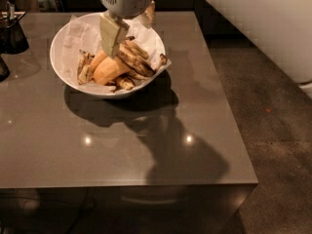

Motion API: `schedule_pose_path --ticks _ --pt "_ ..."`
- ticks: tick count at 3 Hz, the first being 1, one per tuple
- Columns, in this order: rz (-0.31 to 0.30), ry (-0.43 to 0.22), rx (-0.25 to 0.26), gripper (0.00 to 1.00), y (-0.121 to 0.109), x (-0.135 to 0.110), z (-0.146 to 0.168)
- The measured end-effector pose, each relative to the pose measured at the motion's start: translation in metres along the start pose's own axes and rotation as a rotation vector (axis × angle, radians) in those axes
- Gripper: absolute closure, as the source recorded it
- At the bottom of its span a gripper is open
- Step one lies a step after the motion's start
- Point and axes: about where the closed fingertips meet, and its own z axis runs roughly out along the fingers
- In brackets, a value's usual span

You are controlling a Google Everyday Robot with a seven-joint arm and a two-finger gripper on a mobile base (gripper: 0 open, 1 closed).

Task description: Pick banana from white bowl

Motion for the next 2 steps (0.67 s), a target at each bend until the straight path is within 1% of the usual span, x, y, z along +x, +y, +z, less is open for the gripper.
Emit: schedule_pose_path --ticks 1,2 --pt "0.017 0.036 -0.001 0.32 -0.002 0.0 0.013" --pt "0.023 0.059 -0.014 0.33 0.0 -0.005 0.026"
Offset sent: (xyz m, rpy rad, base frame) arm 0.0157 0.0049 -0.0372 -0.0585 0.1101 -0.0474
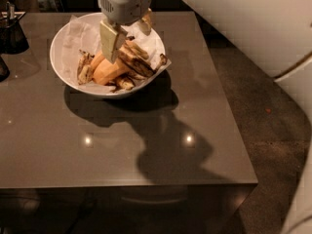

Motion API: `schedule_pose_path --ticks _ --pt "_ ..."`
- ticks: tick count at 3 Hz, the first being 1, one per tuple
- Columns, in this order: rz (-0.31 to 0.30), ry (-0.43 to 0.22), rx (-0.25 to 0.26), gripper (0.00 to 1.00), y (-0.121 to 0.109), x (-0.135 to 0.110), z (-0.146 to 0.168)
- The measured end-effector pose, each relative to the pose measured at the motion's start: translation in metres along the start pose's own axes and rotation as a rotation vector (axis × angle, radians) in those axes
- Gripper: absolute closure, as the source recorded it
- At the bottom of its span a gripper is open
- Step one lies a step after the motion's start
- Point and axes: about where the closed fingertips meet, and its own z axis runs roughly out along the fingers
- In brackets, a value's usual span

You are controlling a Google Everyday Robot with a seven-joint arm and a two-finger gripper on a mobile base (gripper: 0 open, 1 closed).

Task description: Pick banana from white bowl

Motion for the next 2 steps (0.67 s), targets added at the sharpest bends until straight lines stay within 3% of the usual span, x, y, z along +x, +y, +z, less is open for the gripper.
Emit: schedule_pose_path --ticks 2 --pt "-0.014 0.023 -0.041 0.38 0.002 -0.0088 0.0144"
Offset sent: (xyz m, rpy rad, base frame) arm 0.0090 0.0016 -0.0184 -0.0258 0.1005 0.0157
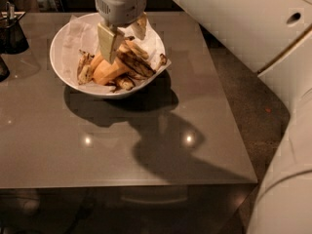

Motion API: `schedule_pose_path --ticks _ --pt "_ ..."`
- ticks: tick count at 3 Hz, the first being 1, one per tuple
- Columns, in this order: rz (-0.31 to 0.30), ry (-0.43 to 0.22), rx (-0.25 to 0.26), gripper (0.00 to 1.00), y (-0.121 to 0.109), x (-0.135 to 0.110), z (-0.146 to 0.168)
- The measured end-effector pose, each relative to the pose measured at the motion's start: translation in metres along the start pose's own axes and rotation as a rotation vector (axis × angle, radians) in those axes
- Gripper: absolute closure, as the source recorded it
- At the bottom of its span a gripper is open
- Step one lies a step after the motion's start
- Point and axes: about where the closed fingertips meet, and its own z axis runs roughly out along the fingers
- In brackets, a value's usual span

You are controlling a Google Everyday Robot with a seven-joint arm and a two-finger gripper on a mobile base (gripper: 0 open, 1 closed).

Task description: Pick banana from white bowl

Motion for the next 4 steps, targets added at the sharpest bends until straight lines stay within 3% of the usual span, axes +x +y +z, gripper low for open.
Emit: schedule_pose_path --ticks 2,4 --pt "0.016 0.041 -0.011 0.35 -0.011 0.001 0.02" --pt "-0.018 0.055 -0.042 0.77 0.0 0.0 0.027"
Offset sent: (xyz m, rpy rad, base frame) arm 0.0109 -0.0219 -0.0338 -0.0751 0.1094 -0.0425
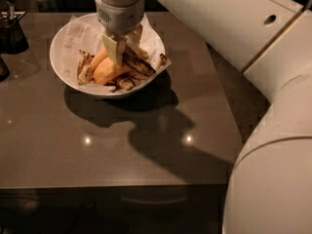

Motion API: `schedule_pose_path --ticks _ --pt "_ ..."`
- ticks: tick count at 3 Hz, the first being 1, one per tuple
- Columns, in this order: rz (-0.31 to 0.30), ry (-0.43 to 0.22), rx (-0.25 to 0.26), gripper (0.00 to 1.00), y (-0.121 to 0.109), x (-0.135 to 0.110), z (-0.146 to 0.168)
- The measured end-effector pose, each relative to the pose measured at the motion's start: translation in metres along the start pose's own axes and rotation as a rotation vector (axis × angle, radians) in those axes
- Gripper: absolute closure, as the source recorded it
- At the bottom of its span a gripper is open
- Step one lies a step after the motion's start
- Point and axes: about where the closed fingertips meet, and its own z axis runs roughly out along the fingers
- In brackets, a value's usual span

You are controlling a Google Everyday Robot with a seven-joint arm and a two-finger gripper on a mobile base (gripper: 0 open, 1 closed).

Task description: Pick banana from white bowl

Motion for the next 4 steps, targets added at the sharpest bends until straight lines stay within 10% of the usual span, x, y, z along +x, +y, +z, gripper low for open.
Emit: schedule_pose_path --ticks 1,2,4 --pt "-0.019 -0.017 0.014 1.0 0.001 0.004 -0.008" --pt "-0.019 -0.019 0.015 1.0 0.001 0.004 -0.008" --pt "-0.077 -0.236 0.013 1.0 0.009 0.007 -0.045"
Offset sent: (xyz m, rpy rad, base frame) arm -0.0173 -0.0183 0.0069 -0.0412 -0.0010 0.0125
